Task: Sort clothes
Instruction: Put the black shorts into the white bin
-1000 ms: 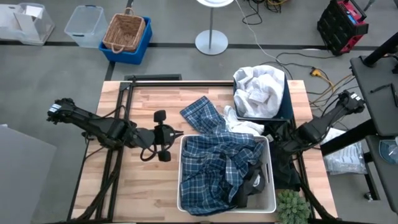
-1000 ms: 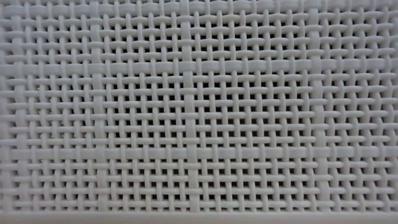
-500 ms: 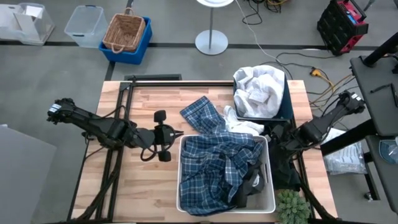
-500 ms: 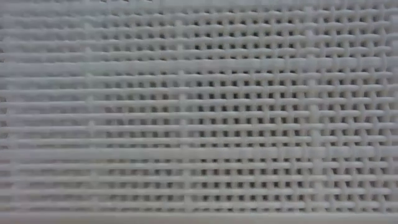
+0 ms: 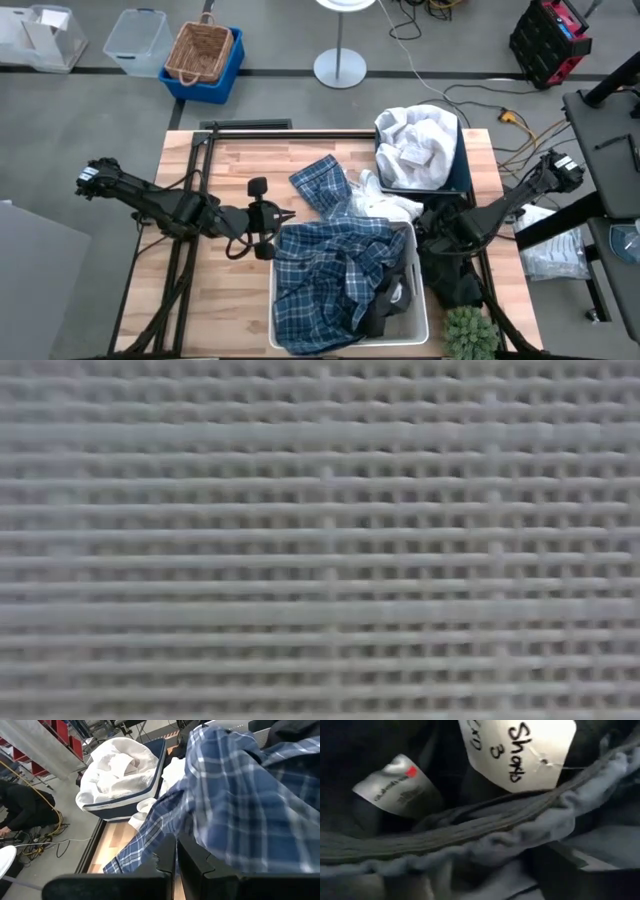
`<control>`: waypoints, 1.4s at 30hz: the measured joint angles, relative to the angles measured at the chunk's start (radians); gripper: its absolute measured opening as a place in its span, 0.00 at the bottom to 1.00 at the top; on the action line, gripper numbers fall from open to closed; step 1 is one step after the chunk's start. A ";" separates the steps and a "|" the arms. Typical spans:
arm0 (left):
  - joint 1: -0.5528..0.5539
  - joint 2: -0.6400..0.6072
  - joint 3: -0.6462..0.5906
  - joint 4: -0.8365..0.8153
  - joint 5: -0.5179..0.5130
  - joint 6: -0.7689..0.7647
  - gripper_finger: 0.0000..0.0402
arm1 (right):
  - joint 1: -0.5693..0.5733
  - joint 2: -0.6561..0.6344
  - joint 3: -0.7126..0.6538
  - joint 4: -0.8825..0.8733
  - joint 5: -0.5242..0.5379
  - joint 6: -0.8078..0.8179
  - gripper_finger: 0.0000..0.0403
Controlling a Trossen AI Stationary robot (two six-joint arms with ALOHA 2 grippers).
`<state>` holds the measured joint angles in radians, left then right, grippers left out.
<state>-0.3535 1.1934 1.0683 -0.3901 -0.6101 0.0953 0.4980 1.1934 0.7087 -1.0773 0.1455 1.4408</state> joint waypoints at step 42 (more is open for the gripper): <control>-0.005 0.001 0.023 0.174 0.001 0.054 0.00 | 0.317 -0.017 0.997 0.166 1.383 -1.187 0.02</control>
<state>-0.3587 1.1942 1.0914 -0.2165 -0.6094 0.1492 0.8145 1.1759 1.7062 -0.9110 1.5287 0.2540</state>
